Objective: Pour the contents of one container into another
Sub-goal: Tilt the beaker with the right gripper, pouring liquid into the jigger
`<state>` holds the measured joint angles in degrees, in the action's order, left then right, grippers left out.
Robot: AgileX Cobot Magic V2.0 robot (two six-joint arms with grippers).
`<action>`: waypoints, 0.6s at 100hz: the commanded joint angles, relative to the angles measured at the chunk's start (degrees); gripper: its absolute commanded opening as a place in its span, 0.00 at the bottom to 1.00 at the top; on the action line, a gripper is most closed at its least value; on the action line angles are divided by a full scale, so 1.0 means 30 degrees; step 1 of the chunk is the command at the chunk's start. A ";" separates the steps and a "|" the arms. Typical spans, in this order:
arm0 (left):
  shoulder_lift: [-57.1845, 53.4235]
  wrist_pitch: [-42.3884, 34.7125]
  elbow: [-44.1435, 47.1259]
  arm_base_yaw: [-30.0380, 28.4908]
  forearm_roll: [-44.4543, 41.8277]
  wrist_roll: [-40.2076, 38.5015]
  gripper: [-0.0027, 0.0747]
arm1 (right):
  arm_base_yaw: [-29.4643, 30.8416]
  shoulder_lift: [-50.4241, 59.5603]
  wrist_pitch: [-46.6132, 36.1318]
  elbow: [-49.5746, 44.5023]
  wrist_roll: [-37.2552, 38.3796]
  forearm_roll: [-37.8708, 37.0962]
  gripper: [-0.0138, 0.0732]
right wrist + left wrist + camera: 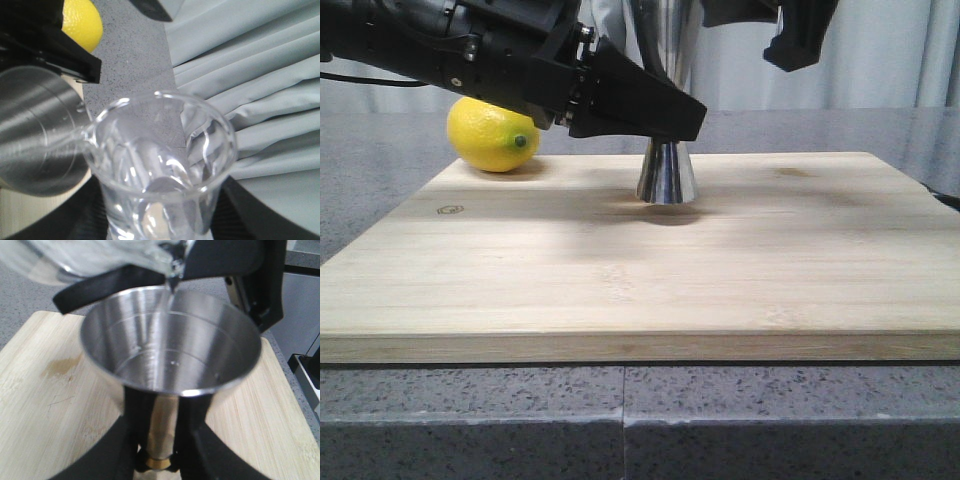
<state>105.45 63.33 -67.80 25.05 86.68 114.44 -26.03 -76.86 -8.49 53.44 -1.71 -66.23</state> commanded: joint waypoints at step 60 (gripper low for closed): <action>-0.0976 0.1103 -0.0599 0.0212 0.1503 -0.0124 0.17 | -0.0034 0.0679 -0.0459 0.0708 -0.0043 -0.0547 0.44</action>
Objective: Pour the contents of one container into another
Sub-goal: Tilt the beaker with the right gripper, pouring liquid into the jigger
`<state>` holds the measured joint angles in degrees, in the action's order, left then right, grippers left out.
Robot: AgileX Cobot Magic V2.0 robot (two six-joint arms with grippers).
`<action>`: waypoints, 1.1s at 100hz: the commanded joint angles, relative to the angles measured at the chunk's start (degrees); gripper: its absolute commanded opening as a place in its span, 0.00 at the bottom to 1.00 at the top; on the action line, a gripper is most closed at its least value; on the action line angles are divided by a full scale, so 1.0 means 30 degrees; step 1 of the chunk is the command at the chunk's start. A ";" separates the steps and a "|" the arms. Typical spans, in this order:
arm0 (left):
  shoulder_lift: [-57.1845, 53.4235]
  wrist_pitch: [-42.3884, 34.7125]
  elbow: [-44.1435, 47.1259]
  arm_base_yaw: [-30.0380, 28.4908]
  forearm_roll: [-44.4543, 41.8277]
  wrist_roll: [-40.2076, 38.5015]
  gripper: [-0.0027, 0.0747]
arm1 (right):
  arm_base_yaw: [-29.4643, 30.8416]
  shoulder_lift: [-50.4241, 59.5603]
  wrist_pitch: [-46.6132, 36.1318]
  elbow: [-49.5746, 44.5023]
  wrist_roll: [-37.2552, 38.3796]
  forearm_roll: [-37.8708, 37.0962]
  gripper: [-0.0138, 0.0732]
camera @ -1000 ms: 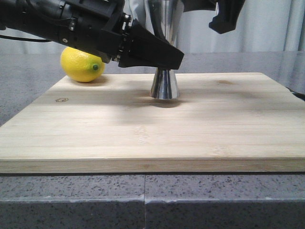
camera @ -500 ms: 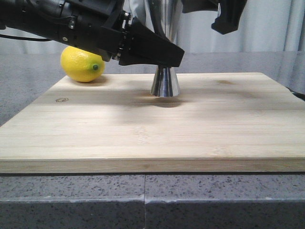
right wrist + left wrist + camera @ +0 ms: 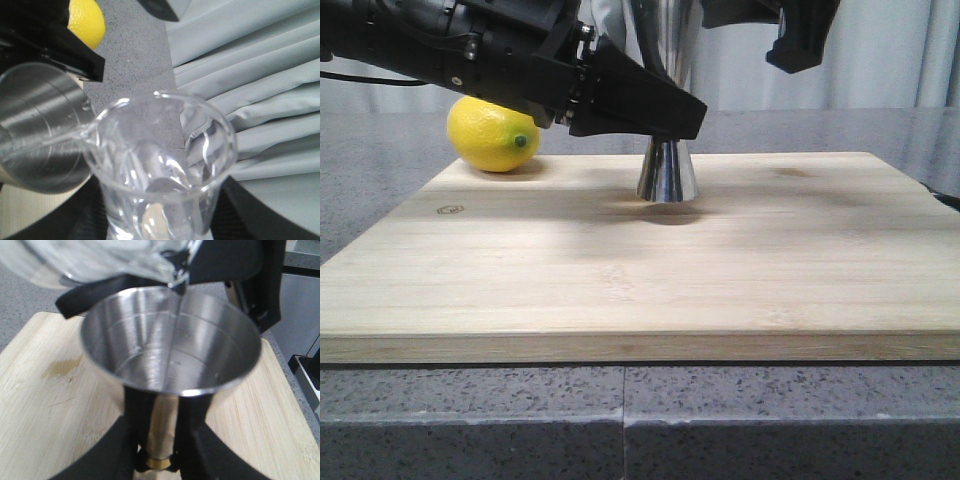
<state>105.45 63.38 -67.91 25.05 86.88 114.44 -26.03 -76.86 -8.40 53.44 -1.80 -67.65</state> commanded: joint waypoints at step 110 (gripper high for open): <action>-0.0976 0.1089 -0.0562 0.0212 0.1439 -0.0124 0.17 | -0.0034 0.0679 -0.0113 0.1282 -0.0012 -0.2600 0.44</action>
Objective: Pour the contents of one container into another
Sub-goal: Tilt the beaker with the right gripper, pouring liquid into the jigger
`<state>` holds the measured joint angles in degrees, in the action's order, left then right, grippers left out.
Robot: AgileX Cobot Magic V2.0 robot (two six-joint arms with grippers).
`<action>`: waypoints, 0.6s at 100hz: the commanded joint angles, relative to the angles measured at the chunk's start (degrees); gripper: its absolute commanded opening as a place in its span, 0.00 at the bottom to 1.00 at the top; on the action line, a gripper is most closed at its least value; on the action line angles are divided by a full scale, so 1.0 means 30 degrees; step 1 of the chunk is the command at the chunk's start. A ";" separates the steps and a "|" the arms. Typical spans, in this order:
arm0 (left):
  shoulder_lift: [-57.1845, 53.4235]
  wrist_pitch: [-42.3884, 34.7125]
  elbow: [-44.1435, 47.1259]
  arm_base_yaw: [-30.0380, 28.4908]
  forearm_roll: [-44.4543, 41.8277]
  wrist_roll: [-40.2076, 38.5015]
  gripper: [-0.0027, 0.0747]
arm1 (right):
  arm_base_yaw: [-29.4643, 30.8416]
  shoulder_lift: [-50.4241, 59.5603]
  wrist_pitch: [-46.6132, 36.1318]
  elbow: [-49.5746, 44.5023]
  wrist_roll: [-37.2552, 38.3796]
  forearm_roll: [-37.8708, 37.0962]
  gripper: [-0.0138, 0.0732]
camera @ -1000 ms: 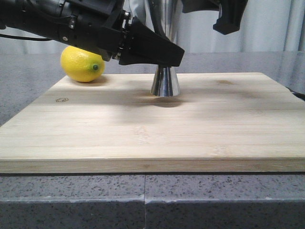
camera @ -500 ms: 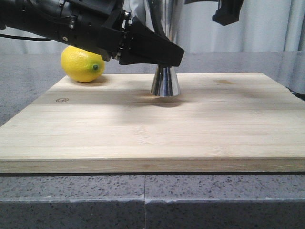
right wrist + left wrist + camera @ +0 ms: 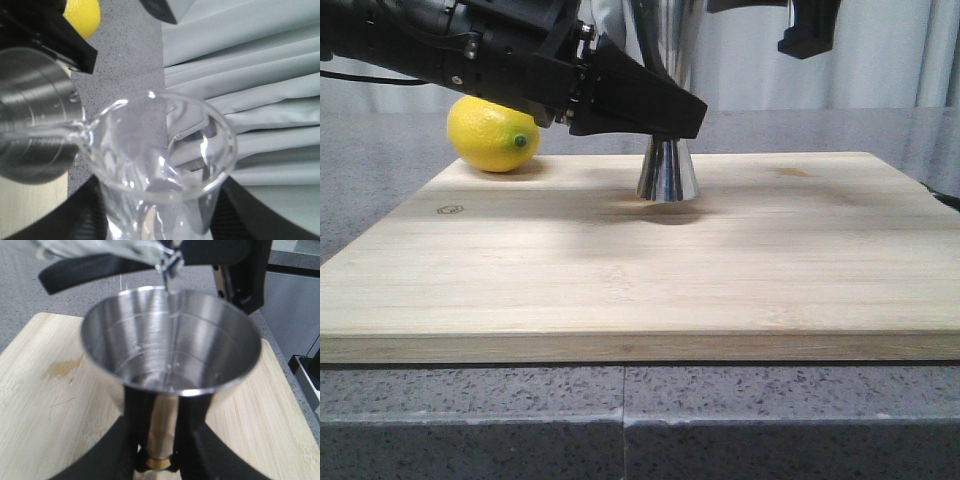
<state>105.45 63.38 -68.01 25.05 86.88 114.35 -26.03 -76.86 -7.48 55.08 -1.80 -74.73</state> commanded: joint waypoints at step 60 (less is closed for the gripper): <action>-0.0976 0.1089 -0.0528 0.0212 0.1439 -0.0093 0.17 | -0.0034 0.0679 -0.0419 0.0736 -0.0012 -0.1161 0.44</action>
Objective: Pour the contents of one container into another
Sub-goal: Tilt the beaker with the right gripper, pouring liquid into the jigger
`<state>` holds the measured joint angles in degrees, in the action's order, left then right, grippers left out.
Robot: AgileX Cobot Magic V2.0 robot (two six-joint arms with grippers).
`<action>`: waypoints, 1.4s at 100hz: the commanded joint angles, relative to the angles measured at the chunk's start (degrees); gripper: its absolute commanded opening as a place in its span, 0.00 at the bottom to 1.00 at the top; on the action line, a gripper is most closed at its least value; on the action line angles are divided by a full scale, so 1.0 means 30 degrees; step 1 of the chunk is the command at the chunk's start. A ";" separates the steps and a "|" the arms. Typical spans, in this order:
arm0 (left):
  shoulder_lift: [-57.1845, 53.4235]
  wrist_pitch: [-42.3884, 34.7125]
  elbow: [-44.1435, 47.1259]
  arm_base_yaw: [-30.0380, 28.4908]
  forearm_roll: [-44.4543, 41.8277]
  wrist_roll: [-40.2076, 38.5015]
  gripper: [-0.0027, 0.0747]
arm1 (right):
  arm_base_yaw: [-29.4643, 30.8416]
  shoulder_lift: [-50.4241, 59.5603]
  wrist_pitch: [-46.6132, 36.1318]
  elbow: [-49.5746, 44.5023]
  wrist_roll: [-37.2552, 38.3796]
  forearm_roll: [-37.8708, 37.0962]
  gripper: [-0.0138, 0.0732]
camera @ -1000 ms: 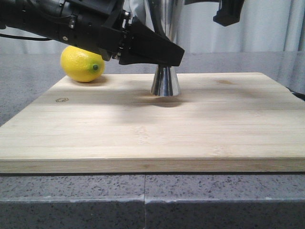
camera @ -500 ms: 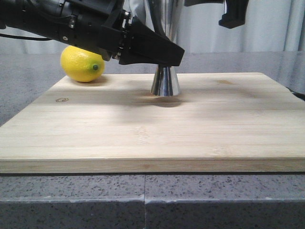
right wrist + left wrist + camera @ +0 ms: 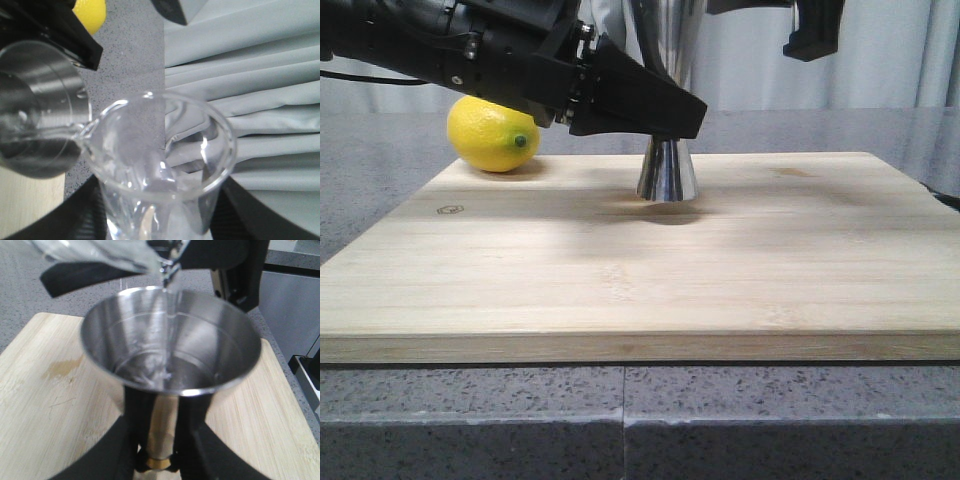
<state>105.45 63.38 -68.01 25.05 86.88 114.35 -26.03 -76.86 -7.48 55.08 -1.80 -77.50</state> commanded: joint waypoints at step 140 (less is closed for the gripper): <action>-0.0976 0.1089 -0.0528 0.0212 0.1439 -0.0093 0.17 | -0.0034 0.0679 -0.0419 0.0736 -0.0012 -0.0729 0.44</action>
<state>105.45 63.38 -68.01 25.05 86.88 114.35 -26.03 -76.86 -7.59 55.08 -1.80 -79.74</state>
